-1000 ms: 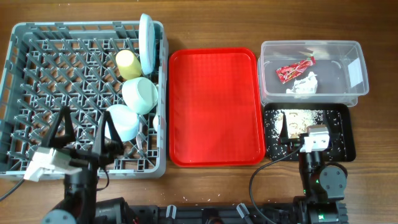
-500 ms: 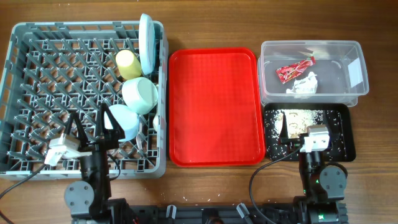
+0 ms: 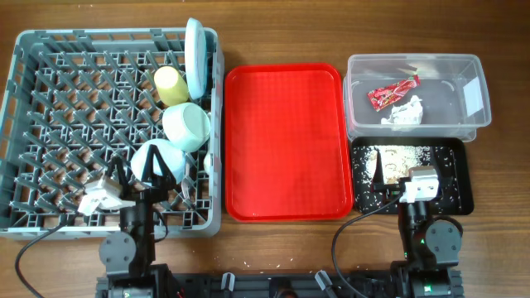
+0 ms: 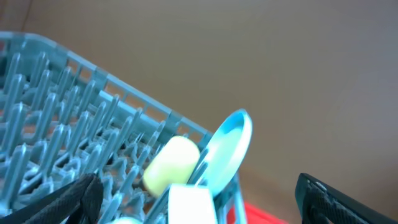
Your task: Sort waste into correct bins and load items into the dishwasher rack
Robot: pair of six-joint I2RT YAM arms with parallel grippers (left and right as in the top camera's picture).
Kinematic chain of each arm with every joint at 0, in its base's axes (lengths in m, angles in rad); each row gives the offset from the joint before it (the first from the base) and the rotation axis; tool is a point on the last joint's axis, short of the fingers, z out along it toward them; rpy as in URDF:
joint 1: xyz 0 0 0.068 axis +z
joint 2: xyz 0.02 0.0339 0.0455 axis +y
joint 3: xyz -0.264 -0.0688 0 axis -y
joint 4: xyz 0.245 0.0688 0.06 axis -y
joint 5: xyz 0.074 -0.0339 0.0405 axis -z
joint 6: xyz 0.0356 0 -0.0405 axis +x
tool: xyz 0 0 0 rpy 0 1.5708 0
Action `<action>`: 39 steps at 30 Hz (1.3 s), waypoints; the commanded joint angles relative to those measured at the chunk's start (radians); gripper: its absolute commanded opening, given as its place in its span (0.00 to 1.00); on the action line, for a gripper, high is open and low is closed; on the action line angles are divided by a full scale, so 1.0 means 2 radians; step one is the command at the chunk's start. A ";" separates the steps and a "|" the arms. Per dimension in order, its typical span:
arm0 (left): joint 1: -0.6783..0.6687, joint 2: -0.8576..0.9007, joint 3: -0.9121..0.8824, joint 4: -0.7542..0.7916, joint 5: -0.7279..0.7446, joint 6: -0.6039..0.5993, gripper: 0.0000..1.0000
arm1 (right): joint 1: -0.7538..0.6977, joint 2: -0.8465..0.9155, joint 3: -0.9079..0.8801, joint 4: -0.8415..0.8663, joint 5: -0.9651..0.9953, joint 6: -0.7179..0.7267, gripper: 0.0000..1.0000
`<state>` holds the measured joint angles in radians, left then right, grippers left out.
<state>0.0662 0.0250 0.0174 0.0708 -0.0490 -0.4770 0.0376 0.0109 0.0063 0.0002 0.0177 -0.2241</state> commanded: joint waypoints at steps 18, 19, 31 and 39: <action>-0.002 -0.006 -0.006 -0.073 0.052 0.314 1.00 | -0.002 -0.004 -0.001 0.003 -0.010 0.008 1.00; -0.002 -0.006 -0.006 -0.073 0.052 0.314 1.00 | -0.002 -0.004 -0.001 0.003 -0.010 0.008 1.00; -0.002 -0.006 -0.006 -0.073 0.052 0.314 1.00 | -0.002 -0.004 -0.001 0.003 -0.010 0.008 1.00; -0.002 -0.006 -0.006 -0.073 0.052 0.314 1.00 | -0.002 -0.004 -0.001 0.003 -0.010 0.008 1.00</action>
<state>0.0662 0.0204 0.0105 -0.0715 0.0292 0.1307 0.0376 0.0109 0.0063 0.0002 0.0181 -0.2241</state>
